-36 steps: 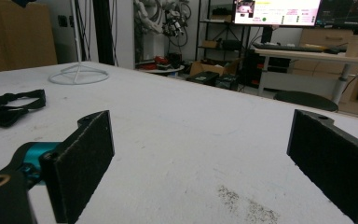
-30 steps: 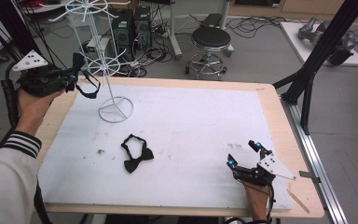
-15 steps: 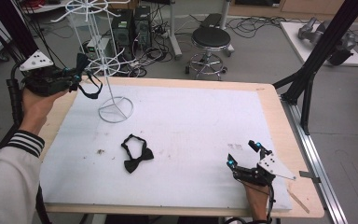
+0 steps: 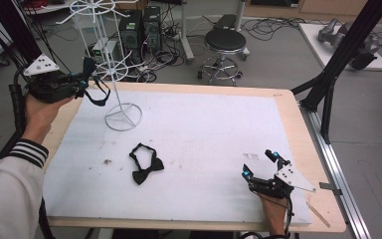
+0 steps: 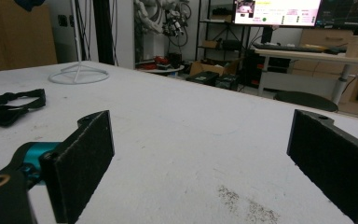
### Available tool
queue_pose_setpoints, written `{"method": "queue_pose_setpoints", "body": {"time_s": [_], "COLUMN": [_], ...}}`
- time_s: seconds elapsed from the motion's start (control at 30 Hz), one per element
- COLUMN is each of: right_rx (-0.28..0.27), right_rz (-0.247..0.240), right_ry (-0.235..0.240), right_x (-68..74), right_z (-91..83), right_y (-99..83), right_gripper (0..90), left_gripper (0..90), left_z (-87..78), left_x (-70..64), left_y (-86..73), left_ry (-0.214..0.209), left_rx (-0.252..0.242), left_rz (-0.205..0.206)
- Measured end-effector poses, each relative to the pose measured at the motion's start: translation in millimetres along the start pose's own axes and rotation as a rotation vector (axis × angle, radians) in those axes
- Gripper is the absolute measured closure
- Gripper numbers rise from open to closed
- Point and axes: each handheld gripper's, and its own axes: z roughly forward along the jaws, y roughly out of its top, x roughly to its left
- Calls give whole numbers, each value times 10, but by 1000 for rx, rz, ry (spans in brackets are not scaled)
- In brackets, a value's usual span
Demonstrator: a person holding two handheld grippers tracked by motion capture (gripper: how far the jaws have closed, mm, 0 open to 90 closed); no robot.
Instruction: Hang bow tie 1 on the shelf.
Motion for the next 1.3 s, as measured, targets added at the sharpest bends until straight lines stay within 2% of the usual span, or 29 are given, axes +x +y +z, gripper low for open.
{"method": "queue_pose_setpoints", "body": {"time_s": [0.2, 0.27, 0.3, 0.33, 0.37, 0.43, 0.5, 0.53, 0.57, 0.7, 0.73, 0.83, 0.97, 1.17, 1.3], "right_rx": [-2, -1, -1, -3, -2, -2, -2, -2, 0, -2, -2, -7, -5, -8, -10], "right_rz": [-3, -2, -2, -2, 0, -1, -1, -1, 7, 2, 11, 1, 3, 10, 15], "right_ry": [-2, -2, -2, -1, -1, -1, 0, 0, 0, -1, -1, -3, -3, -3, -4], "right_x": [-3, -2, -2, -3, -2, -3, -5, -5, -3, -4, 0, -15, -12, -13, -12], "right_z": [2, 1, 1, 3, 2, 2, 0, 0, -2, -1, -3, -1, -3, -7, -8], "right_y": [1, 0, 0, 1, 0, 0, 0, 0, 0, 0, -1, -1, 0, -3, -3], "right_gripper": [65, 65, 65, 65, 65, 65, 65, 65, 65, 65, 65, 65, 65, 65, 65], "left_gripper": [722, 577, 577, 530, 431, 412, 326, 326, 271, 236, 193, 188, 188, 188, 188], "left_z": [-12, -13, -16, -20, -28, -34, -47, -53, -63, -109, -120, -160, -234, -324, -360], "left_x": [-5, -13, -21, -32, -44, -49, -61, -69, -78, -138, -160, -231, -335, -494, -567], "left_y": [21, 31, 37, 43, 53, 56, 62, 64, 67, 64, 60, 31, -69, -246, -363], "left_ry": [12, 26, 40, 59, 69, 71, 62, 59, 54, 20, 5, -36, -77, -108, -118], "left_rx": [-1, -4, -3, -6, -14, -19, -32, -36, -33, -54, -65, -68, -118, -160, -168], "left_rz": [5, 7, 14, 24, 41, 42, 35, 28, 20, 12, 8, 2, -21, -31, -33]}}
